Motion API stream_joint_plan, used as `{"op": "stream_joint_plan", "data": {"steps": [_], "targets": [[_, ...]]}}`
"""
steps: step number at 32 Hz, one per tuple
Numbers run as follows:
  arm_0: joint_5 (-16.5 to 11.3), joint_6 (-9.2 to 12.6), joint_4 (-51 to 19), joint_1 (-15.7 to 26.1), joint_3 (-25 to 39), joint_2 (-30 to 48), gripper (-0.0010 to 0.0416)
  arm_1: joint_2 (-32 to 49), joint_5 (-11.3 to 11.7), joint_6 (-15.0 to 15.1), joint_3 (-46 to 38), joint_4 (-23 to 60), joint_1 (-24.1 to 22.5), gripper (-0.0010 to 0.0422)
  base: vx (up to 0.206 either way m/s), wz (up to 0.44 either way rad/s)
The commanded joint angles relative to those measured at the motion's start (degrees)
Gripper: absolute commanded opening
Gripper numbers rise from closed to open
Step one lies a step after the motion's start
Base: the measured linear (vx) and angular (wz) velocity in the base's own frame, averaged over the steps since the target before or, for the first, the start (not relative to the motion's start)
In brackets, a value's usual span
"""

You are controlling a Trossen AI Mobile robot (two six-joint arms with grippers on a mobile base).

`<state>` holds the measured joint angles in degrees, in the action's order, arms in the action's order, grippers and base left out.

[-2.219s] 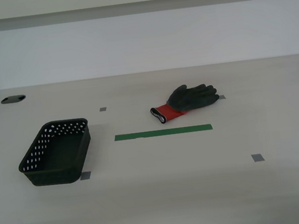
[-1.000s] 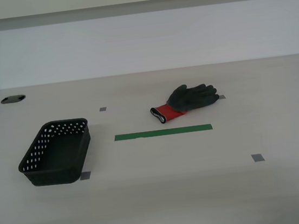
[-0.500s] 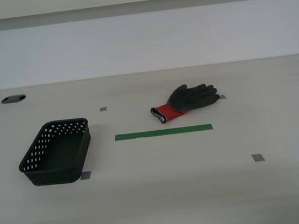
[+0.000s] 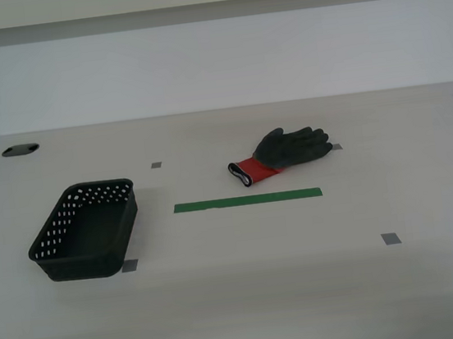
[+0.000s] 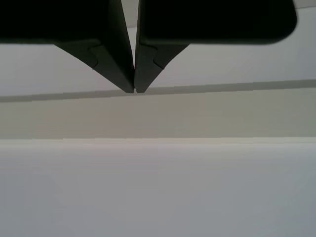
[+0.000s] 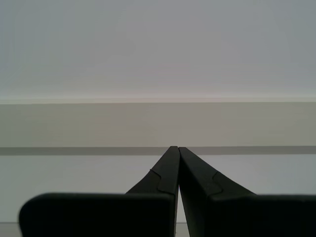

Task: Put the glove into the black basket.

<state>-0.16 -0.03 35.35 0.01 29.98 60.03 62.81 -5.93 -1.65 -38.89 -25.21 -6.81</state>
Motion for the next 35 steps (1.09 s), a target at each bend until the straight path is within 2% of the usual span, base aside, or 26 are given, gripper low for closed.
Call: {"op": "stream_joint_plan", "data": {"steps": [1, 4, 9, 13, 15, 17, 20, 24, 28, 32, 33, 35], "targets": [[0.0, 0.0, 0.2, 0.0, 0.1, 0.0, 0.0, 4.0, 0.1, 3.9, -5.3, 3.8, -5.5, 0.0, 0.0, 0.0], [0.0, 0.0, 0.1, 0.0, 0.1, 0.0, 0.0001, 10.5, 0.1, 5.3, -11.3, 5.6, -10.4, 0.0, 0.0, 0.0], [0.0, 0.0, 0.2, 0.0, 0.1, 0.0, 0.0001, 21.6, 0.0, 5.3, -21.5, 10.4, -14.8, 0.0, 0.0, 0.0], [0.0, 0.0, 0.1, 0.0, 0.1, 0.0, 0.0, 32.8, -3.8, 5.8, -31.5, 12.1, -18.6, 0.0, 0.0, 0.0], [0.0, 0.0, 0.1, 0.0, 0.1, 0.0, 0.0001, 36.8, -4.3, 5.9, -35.6, 13.4, -20.2, 0.0, 0.0, 0.0], [0.0, 0.0, 0.1, 0.0, 0.1, 0.0, 0.0001, 42.0, -4.3, 7.3, -41.8, 17.3, -22.1, 0.0, 0.0, 0.0], [0.0, 0.0, 0.1, 0.0, 0.1, 0.0, 0.0001, 51.5, -4.3, 10.4, -54.5, 29.1, -24.9, 0.0, 0.0, 0.0], [0.0, 0.0, 0.0, 0.0, 0.1, 0.0, 0.0001, 62.5, -4.3, 13.0, -68.5, 39.5, -26.7, 0.0, 0.0, 0.0], [0.0, 0.0, -0.1, 0.0, 0.1, 0.0, 0.0001, 72.8, -4.3, 13.2, -81.5, 46.2, -27.3, 0.0, 0.0, 0.0], [0.0, 0.0, -0.3, 0.0, 0.1, 0.0, 0.0001, 83.2, -4.2, 13.3, -95.6, 56.5, -27.3, 0.0, 0.0, 0.0], [0.0, 0.0, -0.2, 0.0, 0.1, 0.0, 0.0001, 84.6, -4.1, 13.2, -97.0, 57.3, -27.3, 0.0, 0.0, 0.0], [0.0, 0.0, -0.5, 0.0, 0.1, 0.0, 0.0001, 85.1, -3.4, 12.5, -93.2, 53.0, -27.3, 0.0, 0.0, 0.0]]}}
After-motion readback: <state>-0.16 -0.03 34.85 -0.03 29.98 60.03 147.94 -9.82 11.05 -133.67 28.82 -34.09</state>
